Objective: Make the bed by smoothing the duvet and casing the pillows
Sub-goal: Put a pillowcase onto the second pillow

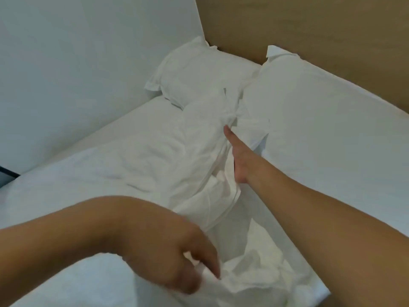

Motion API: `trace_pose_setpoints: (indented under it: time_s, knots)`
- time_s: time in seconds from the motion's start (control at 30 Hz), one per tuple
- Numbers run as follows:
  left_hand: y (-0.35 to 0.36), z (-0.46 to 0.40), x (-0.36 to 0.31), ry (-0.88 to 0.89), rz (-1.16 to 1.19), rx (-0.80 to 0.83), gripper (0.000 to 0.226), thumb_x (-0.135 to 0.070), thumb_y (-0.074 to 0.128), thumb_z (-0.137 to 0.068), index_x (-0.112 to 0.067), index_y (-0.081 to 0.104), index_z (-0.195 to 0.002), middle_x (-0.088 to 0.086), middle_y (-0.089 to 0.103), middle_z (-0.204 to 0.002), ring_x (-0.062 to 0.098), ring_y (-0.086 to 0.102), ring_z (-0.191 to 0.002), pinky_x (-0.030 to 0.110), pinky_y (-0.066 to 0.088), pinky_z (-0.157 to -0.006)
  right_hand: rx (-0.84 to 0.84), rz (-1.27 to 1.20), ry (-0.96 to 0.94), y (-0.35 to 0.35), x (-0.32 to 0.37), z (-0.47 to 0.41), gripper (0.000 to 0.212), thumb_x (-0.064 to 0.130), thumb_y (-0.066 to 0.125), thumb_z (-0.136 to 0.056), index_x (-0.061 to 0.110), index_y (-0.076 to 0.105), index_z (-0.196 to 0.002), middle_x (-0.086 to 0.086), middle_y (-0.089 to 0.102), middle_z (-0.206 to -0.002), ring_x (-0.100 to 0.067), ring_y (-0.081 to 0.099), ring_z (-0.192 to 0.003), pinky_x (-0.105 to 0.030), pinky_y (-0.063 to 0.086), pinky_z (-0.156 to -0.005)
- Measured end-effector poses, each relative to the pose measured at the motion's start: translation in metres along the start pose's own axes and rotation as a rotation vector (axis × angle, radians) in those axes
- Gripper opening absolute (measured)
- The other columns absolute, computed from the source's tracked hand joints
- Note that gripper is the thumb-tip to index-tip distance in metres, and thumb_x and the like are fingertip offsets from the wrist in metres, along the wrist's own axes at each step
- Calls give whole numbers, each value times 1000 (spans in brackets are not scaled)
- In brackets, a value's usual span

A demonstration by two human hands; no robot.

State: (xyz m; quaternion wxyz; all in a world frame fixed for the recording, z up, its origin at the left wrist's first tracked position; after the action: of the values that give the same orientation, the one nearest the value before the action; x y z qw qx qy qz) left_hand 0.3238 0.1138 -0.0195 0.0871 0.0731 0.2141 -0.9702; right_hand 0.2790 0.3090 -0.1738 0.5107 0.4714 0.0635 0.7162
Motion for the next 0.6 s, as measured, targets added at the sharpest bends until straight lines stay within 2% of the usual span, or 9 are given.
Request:
trace_pose_setpoints:
  time_s: [0.1, 0.13, 0.2, 0.27, 0.33, 0.4, 0.5, 0.57, 0.6]
  knots:
    - [-85, 21, 42, 55, 378, -461, 24, -28, 51, -81, -28, 71, -95, -17, 70, -90, 2, 64, -87, 23, 50, -84, -110, 182, -33, 17, 5, -24, 86, 57, 85, -55, 18, 60, -127, -1, 65, -122, -24, 63, -108, -43, 50, -97]
    - [-115, 29, 69, 0, 424, -635, 21, -25, 52, -83, -26, 71, -92, -13, 71, -88, 7, 66, -87, 27, 52, -82, -179, 206, -36, 16, 4, -34, 96, 51, 88, -50, 12, 54, -132, -6, 64, -122, -27, 65, -105, -43, 54, -90]
    - [-154, 25, 118, -175, 493, -821, 17, -18, 53, -90, -21, 69, -96, -7, 72, -96, 16, 66, -93, 35, 52, -83, -326, 298, -29, 9, 1, -50, 112, 35, 89, -47, 5, 37, -141, -14, 56, -129, -33, 61, -109, -45, 54, -89]
    - [-178, -2, 150, -275, 544, -830, 21, -24, 54, -91, -16, 63, -108, 1, 67, -112, 21, 64, -101, 41, 53, -86, -409, 457, -72, 14, 3, -43, 72, 19, 72, -72, 5, 39, -134, -13, 52, -126, -32, 56, -110, -39, 49, -94]
    - [-200, -32, 156, -327, 531, -789, 48, -43, 56, -87, -15, 53, -126, 5, 55, -132, 28, 55, -115, 46, 51, -88, -433, 706, -117, 22, 3, -34, 41, 19, 57, -88, 13, 42, -126, -10, 51, -120, -29, 54, -106, -30, 42, -90]
    - [-213, -63, 148, -344, 514, -775, 87, -63, 62, -78, -21, 30, -147, 7, 36, -151, 34, 39, -133, 48, 42, -93, -345, 1175, -161, 45, -2, -25, 54, 24, 56, -89, 19, 33, -138, -10, 47, -126, -33, 52, -113, -34, 42, -90]
    - [-220, -100, 141, -391, 464, -852, 128, -74, 74, -59, -31, -2, -153, 11, 10, -160, 40, 25, -141, 52, 33, -106, -218, 1730, -257, 71, -20, -7, 53, 30, 48, -92, 20, 28, -141, -11, 42, -127, -34, 48, -115, -43, 45, -94]
    - [-211, -114, 158, -499, 435, -844, 133, -66, 80, -57, -34, -6, -152, 16, 5, -157, 47, 29, -137, 56, 36, -104, -169, 1872, -262, 69, -32, 1, 52, 31, 47, -93, 22, 28, -141, -11, 40, -127, -32, 47, -114, -42, 44, -93]
    - [-202, -117, 171, -563, 453, -811, 125, -59, 81, -61, -31, 1, -153, 19, 10, -154, 48, 34, -132, 56, 40, -101, -152, 1909, -280, 67, -37, 5, 51, 30, 46, -94, 23, 29, -141, -11, 40, -126, -31, 47, -111, -41, 43, -91]
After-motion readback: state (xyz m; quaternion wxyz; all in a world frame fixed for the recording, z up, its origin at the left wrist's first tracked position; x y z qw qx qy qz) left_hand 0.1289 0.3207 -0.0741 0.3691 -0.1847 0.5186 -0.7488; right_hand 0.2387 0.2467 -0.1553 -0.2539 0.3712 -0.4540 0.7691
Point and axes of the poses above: each hand's wrist, its own z-axis away from the middle knuckle, its own y-axis out of the palm, x = y × z, the point moved 8 cm from there along -z, towards the middle knuckle
